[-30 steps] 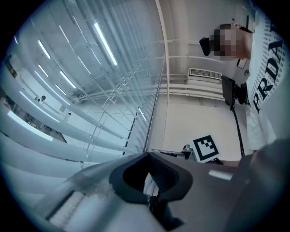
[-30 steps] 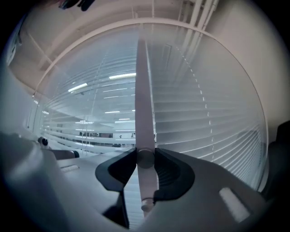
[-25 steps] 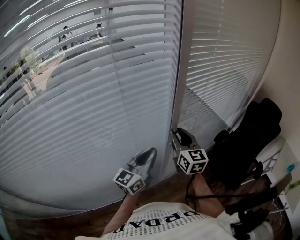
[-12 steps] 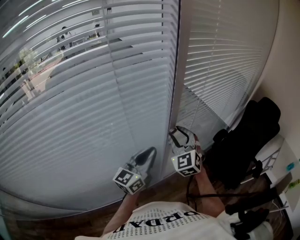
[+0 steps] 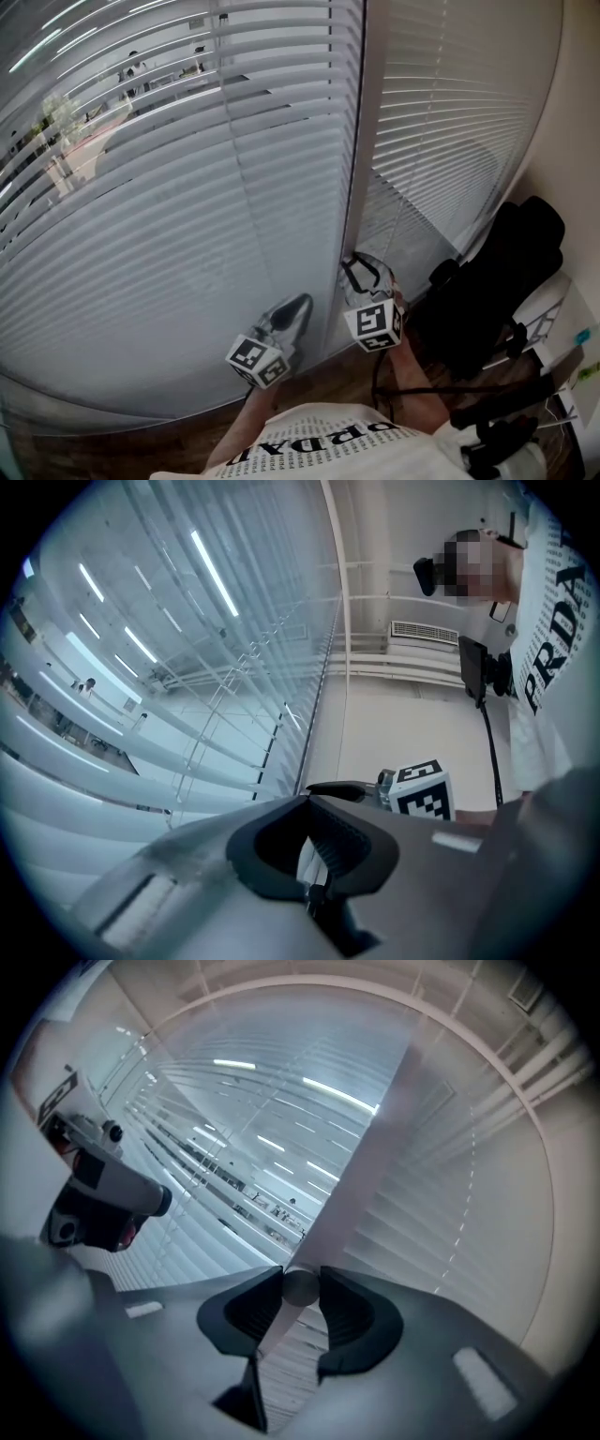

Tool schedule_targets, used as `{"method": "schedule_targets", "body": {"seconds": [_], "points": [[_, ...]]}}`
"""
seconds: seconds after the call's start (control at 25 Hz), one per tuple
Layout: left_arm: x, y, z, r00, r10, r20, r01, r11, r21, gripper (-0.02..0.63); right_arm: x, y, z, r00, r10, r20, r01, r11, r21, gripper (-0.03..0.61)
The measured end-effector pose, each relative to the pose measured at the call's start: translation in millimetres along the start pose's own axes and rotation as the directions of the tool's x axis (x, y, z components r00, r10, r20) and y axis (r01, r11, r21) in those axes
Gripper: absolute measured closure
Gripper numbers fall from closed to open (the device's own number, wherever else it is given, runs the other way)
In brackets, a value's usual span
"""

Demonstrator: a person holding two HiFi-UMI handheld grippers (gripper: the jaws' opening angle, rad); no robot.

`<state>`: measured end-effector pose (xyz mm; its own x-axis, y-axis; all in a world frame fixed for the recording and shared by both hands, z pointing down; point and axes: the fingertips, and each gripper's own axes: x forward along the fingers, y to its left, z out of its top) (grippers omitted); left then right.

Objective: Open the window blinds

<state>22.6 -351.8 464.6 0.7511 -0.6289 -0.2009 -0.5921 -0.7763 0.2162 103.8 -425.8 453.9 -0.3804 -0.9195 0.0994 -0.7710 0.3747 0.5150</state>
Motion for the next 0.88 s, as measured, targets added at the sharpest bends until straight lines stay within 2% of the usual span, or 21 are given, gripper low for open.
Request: {"method": "schedule_targets", "body": {"seconds": [0.24,0.4,0.64,0.72,0.88], "points": [[-1,-4,7,1.0,-0.002,-0.005,0.002,1.0,0.004,0.615,-3,-5,6,0.999,0.008,0.032,-0.014,0.979,0.204,0.446],[-1,-6,16,1.0,0.0,-0.008,0.0,1.0,0.003,0.615,-4,-12,12,0.998,0.011,0.058,-0.03,0.938,0.347,0.446],[-1,-6,14,1.0,-0.007,-0.009,0.007,1.0,0.005,0.616,-4,-14,9,0.997,0.008,0.083,-0.047,0.88,0.474,0.446],[-1,-7,16,1.0,-0.005,-0.008,0.005,1.0,-0.002,0.616,-4,-15,10,0.996,0.006,0.087,-0.048,0.87,0.491,0.446],[0,-7,16,1.0,-0.007,-0.01,0.007,1.0,-0.006,0.617,-4,-14,12,0.997,-0.006,0.08,-0.03,0.899,0.437,0.445]]}}
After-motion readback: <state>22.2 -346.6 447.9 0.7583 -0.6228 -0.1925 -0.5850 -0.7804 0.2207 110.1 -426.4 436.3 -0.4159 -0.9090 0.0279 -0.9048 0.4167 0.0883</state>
